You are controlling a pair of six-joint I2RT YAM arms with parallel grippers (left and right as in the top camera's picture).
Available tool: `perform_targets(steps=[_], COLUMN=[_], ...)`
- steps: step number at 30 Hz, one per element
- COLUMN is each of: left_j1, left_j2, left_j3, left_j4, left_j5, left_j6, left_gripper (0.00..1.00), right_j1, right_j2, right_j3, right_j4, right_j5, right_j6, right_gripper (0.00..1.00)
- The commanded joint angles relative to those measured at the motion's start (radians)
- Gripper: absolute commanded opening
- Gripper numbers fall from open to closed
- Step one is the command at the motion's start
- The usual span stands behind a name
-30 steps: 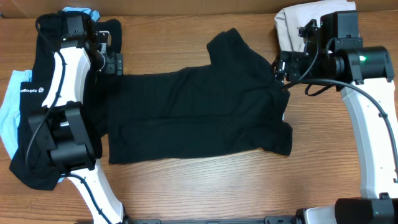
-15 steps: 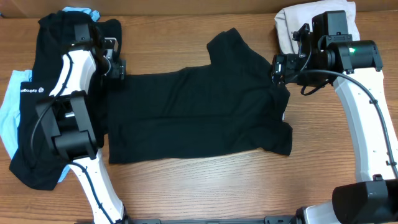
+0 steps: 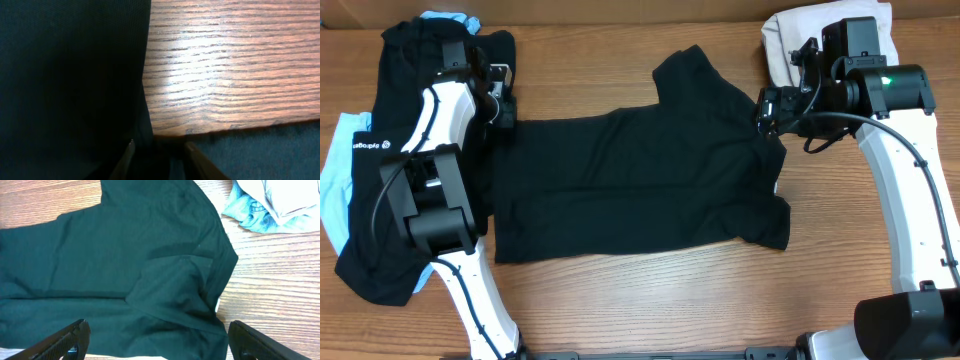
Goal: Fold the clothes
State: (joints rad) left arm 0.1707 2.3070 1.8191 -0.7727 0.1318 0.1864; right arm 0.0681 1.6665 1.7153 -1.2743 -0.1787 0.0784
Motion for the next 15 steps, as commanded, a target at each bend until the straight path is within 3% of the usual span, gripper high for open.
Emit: perform_targets(steps=[1, 7, 15], left_j1=[-0.001, -0.001, -0.001], left_j2=[0.010, 0.005, 0.003], left_j3=[0.009, 0.010, 0.065], left_j4=[-0.001, -0.001, -0.043], left_j5=[0.018, 0.019, 0.023], left_j6=[-0.029, -0.038, -0.124], left_gripper=[0.31, 0.05, 0.04], right_j1=[0.005, 0.005, 0.008], right_j2=[-0.001, -0.001, -0.002], right_j3=[0.005, 0.005, 0.005], right_j4=[0.005, 0.008, 0.008], right_j5=[0.002, 0.002, -0.002], right_j6=[0.000, 0.000, -0.001], right_gripper=[0.92, 0.92, 0.89])
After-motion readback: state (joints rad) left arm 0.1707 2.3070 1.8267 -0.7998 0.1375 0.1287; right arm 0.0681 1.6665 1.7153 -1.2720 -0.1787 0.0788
